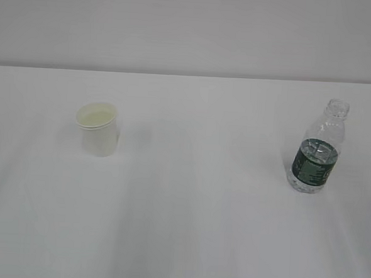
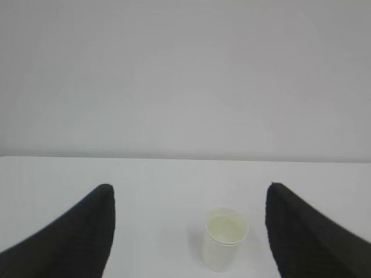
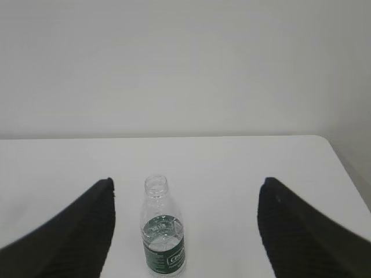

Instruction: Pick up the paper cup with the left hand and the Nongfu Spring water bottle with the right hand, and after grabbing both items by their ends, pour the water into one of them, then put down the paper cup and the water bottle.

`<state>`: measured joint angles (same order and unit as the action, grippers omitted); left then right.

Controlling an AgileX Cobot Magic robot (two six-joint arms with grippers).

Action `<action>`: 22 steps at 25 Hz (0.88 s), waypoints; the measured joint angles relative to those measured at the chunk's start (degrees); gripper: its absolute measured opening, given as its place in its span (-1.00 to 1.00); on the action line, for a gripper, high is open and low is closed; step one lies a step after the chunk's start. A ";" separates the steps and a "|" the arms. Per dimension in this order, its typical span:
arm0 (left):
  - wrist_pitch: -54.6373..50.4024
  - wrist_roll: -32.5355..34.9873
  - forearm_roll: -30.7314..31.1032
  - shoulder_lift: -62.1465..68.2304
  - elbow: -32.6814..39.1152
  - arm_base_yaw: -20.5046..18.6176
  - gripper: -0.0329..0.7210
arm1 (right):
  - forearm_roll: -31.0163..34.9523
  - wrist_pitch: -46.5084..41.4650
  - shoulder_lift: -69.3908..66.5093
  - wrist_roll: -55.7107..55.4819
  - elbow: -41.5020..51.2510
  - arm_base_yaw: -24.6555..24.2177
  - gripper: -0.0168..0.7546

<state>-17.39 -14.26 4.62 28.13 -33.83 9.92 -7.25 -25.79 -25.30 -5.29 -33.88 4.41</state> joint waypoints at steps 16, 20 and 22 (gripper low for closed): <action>-18.91 0.00 0.28 -14.27 -0.91 0.00 0.52 | -0.10 -27.17 15.52 4.55 -7.48 0.00 0.53; -23.40 0.00 0.28 -16.28 -1.16 0.00 0.52 | -0.10 -33.36 16.00 5.60 -9.29 0.00 0.53; -26.21 0.00 0.28 -16.89 -1.73 0.00 0.52 | -0.10 -36.16 16.00 5.68 -9.95 0.00 0.53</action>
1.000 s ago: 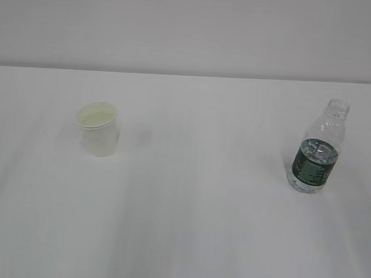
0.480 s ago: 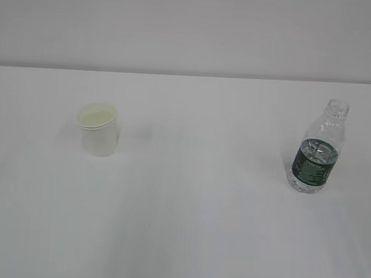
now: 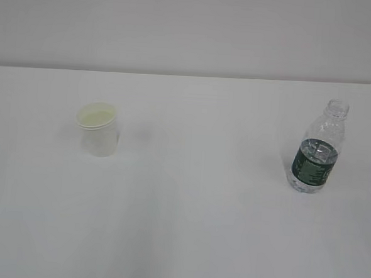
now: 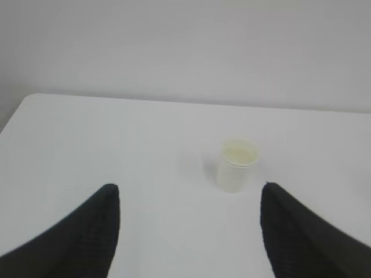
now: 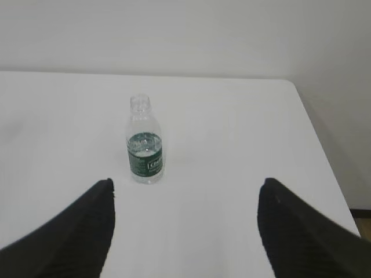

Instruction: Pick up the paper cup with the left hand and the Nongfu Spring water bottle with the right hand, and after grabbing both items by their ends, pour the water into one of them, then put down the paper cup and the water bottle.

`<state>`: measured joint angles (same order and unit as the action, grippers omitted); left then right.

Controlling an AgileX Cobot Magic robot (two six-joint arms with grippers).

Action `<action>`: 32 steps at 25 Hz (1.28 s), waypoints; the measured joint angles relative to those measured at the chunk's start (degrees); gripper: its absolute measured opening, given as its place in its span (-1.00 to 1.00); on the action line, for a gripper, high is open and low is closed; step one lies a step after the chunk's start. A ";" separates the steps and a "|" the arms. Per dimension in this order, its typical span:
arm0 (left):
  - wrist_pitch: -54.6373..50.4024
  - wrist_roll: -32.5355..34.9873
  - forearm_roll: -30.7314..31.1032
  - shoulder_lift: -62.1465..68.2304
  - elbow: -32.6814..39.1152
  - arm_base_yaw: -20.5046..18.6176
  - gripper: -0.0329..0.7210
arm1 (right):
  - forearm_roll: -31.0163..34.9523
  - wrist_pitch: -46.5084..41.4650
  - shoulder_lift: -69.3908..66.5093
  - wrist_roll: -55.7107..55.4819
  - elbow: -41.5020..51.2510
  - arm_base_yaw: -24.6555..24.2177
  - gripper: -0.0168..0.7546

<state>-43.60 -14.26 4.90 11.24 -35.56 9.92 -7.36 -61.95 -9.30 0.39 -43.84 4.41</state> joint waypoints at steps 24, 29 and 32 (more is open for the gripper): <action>-20.99 3.97 -2.64 -10.76 -3.53 0.00 0.47 | 2.83 -11.32 10.42 0.17 -1.07 0.00 0.53; -23.62 3.97 -2.64 -10.76 -3.53 0.00 0.45 | 3.69 -11.32 10.42 0.17 -0.62 0.00 0.53; -25.09 3.97 -2.64 -10.85 -2.14 0.00 0.44 | 5.03 -11.39 10.42 0.17 0.85 0.00 0.53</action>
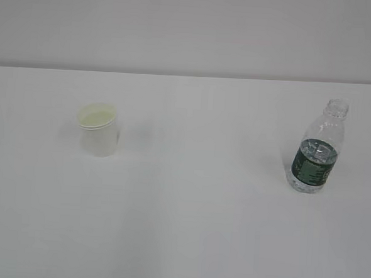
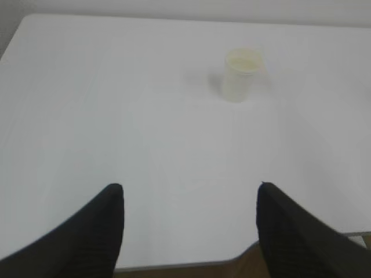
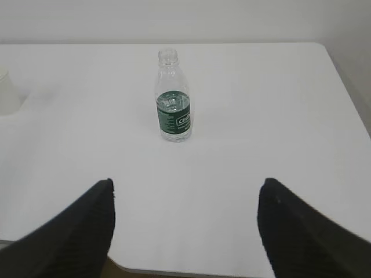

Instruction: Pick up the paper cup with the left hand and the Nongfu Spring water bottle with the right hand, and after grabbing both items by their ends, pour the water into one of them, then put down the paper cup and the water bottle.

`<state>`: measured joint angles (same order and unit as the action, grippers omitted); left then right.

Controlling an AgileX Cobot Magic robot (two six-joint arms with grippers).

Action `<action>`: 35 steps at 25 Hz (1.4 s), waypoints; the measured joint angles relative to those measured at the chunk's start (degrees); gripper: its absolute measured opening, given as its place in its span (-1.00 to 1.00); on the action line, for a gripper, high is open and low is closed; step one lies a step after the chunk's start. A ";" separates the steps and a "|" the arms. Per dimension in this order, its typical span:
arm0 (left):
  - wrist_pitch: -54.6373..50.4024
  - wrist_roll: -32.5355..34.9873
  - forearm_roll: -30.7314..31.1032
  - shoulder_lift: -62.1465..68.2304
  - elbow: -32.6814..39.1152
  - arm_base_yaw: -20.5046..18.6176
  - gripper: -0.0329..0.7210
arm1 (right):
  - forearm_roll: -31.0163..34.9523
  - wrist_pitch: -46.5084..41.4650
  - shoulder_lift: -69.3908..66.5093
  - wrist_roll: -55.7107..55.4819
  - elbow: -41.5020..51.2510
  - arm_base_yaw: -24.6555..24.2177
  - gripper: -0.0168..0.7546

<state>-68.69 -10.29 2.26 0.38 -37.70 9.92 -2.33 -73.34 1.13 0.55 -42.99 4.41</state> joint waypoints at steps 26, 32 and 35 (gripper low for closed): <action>2.84 0.00 -0.02 -0.14 6.22 0.00 0.42 | 0.59 3.70 0.00 -0.55 12.64 0.00 0.53; 4.76 0.00 0.82 -0.14 7.23 0.00 0.40 | -0.30 6.85 0.00 -0.55 14.51 0.00 0.53; 4.89 0.00 0.82 -0.14 7.36 0.00 0.40 | -0.46 7.35 0.00 -0.55 14.64 0.00 0.53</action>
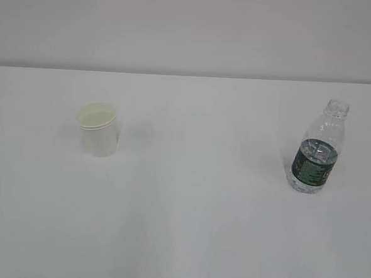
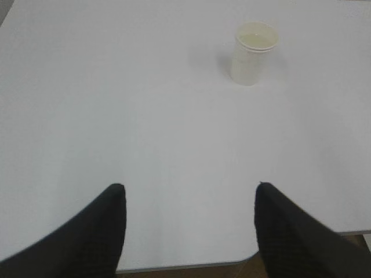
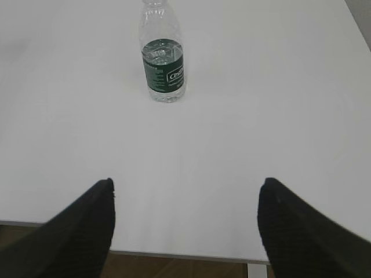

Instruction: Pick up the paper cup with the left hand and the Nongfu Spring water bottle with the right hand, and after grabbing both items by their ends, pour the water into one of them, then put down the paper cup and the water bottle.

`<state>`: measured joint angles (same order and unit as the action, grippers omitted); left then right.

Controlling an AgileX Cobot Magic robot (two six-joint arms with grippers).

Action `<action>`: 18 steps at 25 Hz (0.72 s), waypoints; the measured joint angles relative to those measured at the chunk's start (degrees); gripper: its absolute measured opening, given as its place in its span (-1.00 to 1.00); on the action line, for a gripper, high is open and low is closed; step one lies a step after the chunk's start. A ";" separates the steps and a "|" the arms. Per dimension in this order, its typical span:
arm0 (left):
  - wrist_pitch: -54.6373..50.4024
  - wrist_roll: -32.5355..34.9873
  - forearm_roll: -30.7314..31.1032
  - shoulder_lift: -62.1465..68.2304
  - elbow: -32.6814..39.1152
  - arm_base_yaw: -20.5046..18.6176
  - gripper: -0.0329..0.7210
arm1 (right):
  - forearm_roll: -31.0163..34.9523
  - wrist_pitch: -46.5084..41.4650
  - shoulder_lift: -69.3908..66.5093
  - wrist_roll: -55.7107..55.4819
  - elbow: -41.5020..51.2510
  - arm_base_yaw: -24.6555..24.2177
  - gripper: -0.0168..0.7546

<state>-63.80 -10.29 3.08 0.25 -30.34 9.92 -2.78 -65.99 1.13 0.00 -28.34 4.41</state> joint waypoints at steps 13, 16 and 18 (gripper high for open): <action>0.09 0.00 0.08 0.00 0.00 0.00 0.40 | -0.09 0.12 0.00 0.00 0.00 0.00 0.53; 0.09 0.00 0.13 0.00 0.00 0.00 0.39 | -0.09 0.12 0.00 0.00 0.00 0.00 0.53; 0.09 0.00 0.13 0.00 0.00 0.00 0.37 | -0.09 0.12 0.00 0.00 0.00 0.00 0.53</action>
<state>-63.71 -10.29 3.22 0.25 -30.34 9.92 -2.88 -65.87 1.13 0.00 -28.34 4.41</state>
